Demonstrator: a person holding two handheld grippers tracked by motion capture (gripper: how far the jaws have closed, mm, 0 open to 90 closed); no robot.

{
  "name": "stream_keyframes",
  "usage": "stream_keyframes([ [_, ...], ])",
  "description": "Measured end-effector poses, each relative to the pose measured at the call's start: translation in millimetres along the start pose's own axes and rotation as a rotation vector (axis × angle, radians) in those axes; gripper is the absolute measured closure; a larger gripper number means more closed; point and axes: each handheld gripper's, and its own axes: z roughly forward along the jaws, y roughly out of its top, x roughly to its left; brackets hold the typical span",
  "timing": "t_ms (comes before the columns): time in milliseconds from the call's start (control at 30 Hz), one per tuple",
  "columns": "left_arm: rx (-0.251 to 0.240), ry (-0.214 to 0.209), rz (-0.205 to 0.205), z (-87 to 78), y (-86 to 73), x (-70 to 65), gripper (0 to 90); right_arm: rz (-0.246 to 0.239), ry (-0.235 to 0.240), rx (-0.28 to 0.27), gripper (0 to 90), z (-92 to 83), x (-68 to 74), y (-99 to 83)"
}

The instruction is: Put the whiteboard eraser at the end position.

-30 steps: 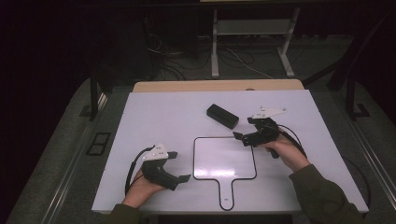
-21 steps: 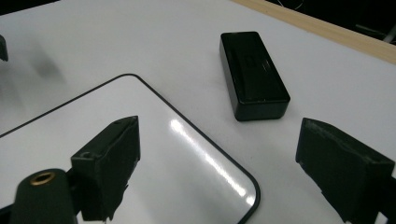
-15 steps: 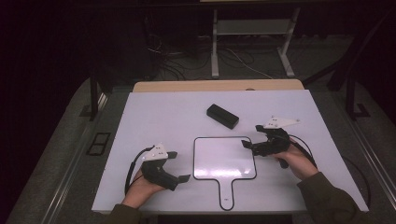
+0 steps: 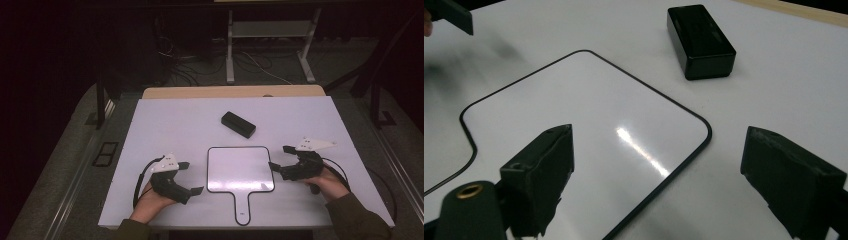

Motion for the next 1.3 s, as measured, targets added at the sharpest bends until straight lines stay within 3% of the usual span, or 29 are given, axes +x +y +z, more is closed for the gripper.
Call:
stream_keyframes([
  [900, 0.01, 0.002, 0.002, 1.0, -0.1, -0.6, 0.0, 0.025, -0.008, 0.057, 12.5, -33.2, 6.2, -46.1],
  [1300, 0.01, 0.002, 0.007, 1.4, -0.1, -1.1, 0.0, 0.026, -0.013, 0.076, 12.5, -35.5, 5.5, -49.9],
])
